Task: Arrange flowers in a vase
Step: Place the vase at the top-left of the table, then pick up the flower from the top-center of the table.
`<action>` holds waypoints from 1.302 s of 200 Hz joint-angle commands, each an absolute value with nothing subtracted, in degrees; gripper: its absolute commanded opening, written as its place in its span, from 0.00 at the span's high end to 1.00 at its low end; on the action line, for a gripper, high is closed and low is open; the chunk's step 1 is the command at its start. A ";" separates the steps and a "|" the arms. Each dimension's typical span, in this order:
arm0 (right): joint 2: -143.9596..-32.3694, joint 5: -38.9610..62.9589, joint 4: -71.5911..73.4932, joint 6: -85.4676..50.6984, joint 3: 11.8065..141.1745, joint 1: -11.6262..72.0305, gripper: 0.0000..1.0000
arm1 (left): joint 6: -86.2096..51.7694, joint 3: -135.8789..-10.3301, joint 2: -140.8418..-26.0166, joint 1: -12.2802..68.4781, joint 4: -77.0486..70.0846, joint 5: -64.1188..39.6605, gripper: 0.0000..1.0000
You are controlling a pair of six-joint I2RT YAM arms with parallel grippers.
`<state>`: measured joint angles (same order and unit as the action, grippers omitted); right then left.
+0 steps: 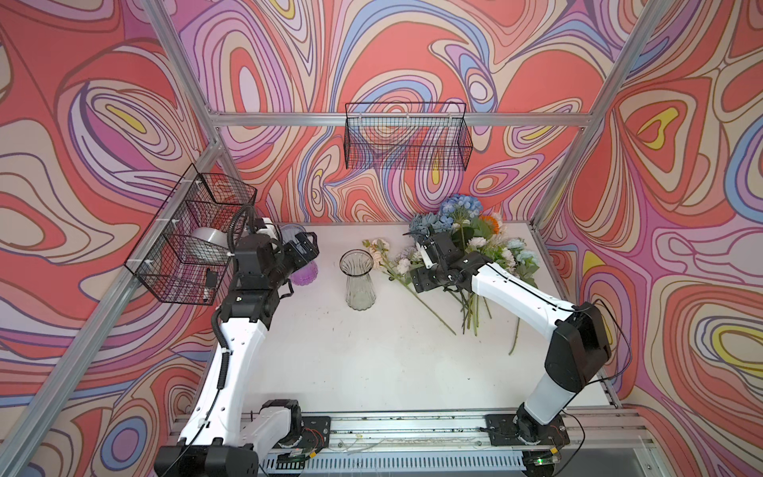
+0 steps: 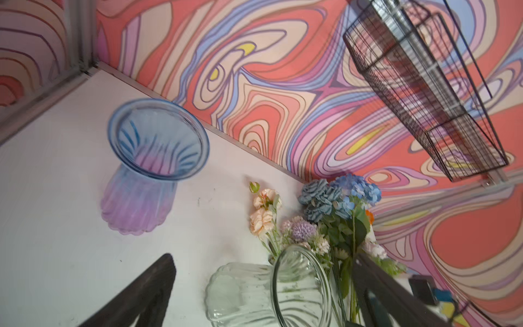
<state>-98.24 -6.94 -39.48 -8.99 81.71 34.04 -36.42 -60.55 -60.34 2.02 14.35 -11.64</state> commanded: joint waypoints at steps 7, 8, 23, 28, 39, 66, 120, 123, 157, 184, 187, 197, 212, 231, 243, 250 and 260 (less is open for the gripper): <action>-98.14 -2.77 -40.21 -11.12 77.50 34.08 0.17 | -35.69 -52.14 -58.57 7.95 3.12 -9.09 0.00; -98.20 -2.66 -40.05 -11.14 77.38 34.09 0.17 | -35.60 -51.73 -58.55 8.20 2.70 -8.98 0.00; -99.31 -0.18 -38.74 -10.64 76.49 34.03 0.22 | -35.12 -47.70 -58.36 11.33 -1.07 -6.85 0.00; -99.82 0.76 -38.23 -10.12 76.53 34.08 0.24 | -34.53 -47.03 -58.44 12.15 -1.94 -6.06 0.00; -101.11 3.08 -37.31 -9.48 76.83 34.08 0.31 | -32.65 -46.49 -58.77 13.35 -2.11 -3.80 0.00; -106.49 3.95 -35.60 -7.65 78.81 34.06 0.41 | -31.46 -46.72 -58.47 13.40 -1.41 -3.71 0.00; -116.11 -1.30 -37.63 -5.44 85.34 34.03 0.53 | -30.62 -43.88 -55.46 13.40 -3.95 -1.19 0.00; -116.32 -1.65 -37.42 -5.39 85.42 34.02 0.53 | -30.54 -43.86 -55.42 13.44 -4.06 -0.95 0.00; -118.47 -8.24 -36.38 -5.06 85.19 34.04 0.58 | -30.47 -43.51 -55.63 13.39 -5.04 -0.81 0.00; -120.13 -7.76 -35.11 -4.14 85.14 34.03 0.58 | -30.76 -43.49 -56.25 13.39 -5.31 -0.97 0.00; -120.45 -7.47 -35.15 -4.07 85.28 34.02 0.58 | -30.68 -43.55 -56.33 13.36 -5.28 -0.94 0.00; -121.35 -6.74 -35.16 -3.97 85.52 34.07 0.62 | -30.61 -43.51 -56.34 13.30 -5.32 -1.12 0.00; -121.97 -5.99 -34.77 -3.89 85.39 34.04 0.75 | -30.50 -43.51 -56.25 13.35 -5.23 -0.94 0.00; -120.98 -5.08 -33.74 -3.41 84.56 34.07 0.93 | -30.23 -43.51 -55.90 13.35 -4.93 -0.21 0.00; -119.46 -4.28 -32.78 -2.44 83.58 34.02 1.00 | -30.23 -43.38 -55.64 13.35 -4.94 0.15 0.00; -118.32 -3.88 -32.35 -1.85 83.12 34.01 1.00 | -30.28 -43.30 -55.48 13.30 -5.05 0.47 0.00; -116.70 -3.34 -32.03 -1.11 82.63 34.02 1.00 | -30.36 -43.17 -55.31 13.36 -5.16 0.89 0.00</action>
<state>-119.70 -4.80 -33.12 -3.05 84.64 34.13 -31.20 -44.10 -56.12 13.37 -3.73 -0.91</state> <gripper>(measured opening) 0.053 0.998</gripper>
